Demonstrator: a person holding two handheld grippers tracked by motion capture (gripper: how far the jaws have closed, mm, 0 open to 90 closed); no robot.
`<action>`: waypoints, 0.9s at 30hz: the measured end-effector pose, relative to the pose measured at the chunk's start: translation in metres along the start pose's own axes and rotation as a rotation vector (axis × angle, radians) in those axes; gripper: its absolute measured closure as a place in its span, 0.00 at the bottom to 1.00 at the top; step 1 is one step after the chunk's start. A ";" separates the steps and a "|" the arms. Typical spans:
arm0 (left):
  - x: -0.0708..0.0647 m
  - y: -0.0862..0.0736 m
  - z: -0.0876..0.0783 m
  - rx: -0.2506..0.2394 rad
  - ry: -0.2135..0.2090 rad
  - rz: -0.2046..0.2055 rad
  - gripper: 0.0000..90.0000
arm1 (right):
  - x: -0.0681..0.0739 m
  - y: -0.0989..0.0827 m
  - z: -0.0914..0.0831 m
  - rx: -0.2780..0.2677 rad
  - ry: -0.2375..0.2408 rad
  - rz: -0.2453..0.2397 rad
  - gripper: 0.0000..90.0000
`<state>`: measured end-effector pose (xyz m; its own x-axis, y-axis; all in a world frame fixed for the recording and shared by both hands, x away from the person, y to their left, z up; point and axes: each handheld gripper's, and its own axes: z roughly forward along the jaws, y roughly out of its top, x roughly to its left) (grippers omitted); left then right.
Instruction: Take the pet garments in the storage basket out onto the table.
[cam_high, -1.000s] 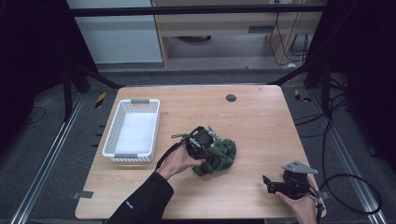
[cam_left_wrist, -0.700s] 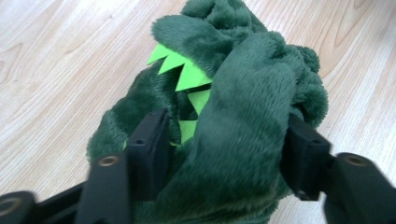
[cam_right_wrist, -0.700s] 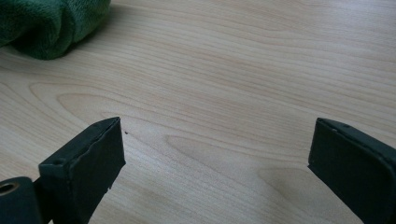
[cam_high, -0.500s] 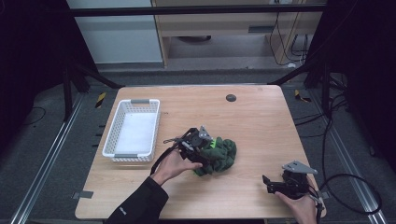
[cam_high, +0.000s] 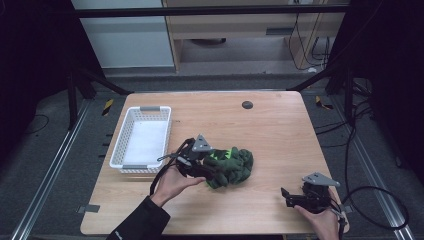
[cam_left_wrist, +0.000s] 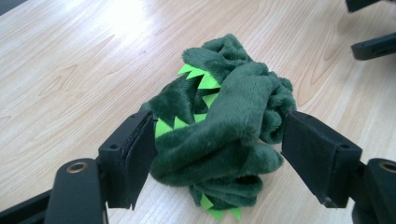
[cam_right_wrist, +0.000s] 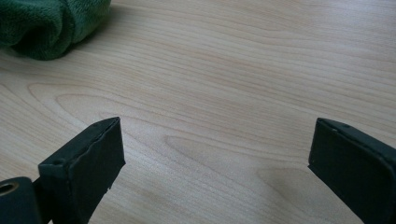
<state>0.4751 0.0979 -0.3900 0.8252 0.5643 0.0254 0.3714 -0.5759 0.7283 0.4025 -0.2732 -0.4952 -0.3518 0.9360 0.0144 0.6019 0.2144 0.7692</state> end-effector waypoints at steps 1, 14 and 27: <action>0.001 -0.002 -0.002 -0.006 0.008 -0.002 0.28 | 0.000 0.000 0.000 0.000 0.000 0.000 0.04; 0.007 -0.038 -0.026 -0.088 0.064 -0.071 0.30 | 0.000 0.000 0.000 0.002 -0.003 0.004 0.04; 0.012 -0.080 -0.039 -0.119 0.127 -0.132 0.30 | 0.000 -0.001 -0.001 0.002 -0.001 0.001 0.05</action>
<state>0.4387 0.1739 -0.4217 0.7093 0.7049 0.0050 0.4137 -0.4220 0.8067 0.4010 -0.2734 -0.4952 -0.3508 0.9364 0.0143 0.6037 0.2144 0.7679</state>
